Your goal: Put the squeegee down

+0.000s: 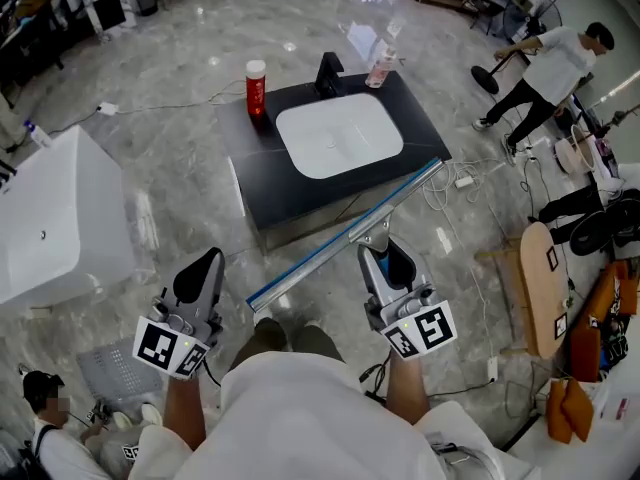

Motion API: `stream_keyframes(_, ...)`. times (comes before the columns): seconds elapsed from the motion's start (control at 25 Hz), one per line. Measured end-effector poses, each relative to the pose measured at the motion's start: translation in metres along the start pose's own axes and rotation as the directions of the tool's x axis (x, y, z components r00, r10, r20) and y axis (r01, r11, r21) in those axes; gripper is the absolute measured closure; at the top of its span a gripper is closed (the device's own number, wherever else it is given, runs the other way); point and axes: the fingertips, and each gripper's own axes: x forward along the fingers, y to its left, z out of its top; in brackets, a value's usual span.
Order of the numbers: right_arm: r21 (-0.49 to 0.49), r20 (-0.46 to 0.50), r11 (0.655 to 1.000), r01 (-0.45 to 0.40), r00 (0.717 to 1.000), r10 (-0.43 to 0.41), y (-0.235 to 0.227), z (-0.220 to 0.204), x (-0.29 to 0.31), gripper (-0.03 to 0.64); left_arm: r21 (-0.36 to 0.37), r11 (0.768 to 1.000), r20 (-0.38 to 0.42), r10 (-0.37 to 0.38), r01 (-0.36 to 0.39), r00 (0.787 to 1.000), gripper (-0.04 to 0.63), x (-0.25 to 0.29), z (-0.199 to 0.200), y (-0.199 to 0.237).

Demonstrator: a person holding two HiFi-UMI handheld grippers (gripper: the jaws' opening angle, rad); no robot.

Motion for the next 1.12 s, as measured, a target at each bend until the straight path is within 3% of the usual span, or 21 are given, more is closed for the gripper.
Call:
stream_keyframes(0.28, -0.057, -0.105, 0.995, -0.087, 0.991, 0.081, -0.036, -0.022, 0.063, 0.479, -0.026, 0.993, -0.02, 0.115, -0.115, 0.993, 0.597, 0.028, -0.005, 0.027)
stream_keyframes(0.36, -0.074, -0.164, 0.986, -0.151, 0.977, 0.137, -0.045, -0.038, 0.077, 0.479, -0.039, 0.988, -0.021, 0.148, -0.148, 0.989, 0.597, 0.03, -0.009, 0.026)
stream_keyframes(0.44, -0.107, -0.248, 0.963, -0.248, 0.944, 0.216, -0.054, -0.061, 0.097, 0.477, -0.043, 0.983, -0.027, 0.175, -0.176, 0.984, 0.597, 0.034, -0.012, 0.026)
stream_keyframes(0.56, -0.146, -0.387, 0.891, -0.429, 0.854, 0.348, -0.062, -0.106, 0.138, 0.479, -0.046, 0.973, -0.036, 0.224, -0.225, 0.974, 0.597, 0.038, -0.019, 0.032)
stream_keyframes(0.72, -0.087, -0.547, 0.792, -0.604, 0.693, 0.469, -0.071, -0.187, 0.196, 0.479, -0.082, 0.951, -0.069, 0.293, -0.298, 0.954, 0.597, 0.041, -0.04, 0.032)
stream_keyframes(0.92, -0.078, -0.717, 0.712, -0.697, 0.535, 0.446, -0.074, -0.291, 0.26, 0.479, -0.082, 0.908, -0.097, 0.403, -0.411, 0.91, 0.597, 0.027, -0.05, 0.038)
stream_keyframes(1.12, -0.026, -0.845, 0.571, -0.82, 0.323, 0.426, -0.064, -0.354, 0.286, 0.479, -0.079, 0.849, -0.108, 0.514, -0.522, 0.851, 0.597, 0.002, -0.051, 0.044)
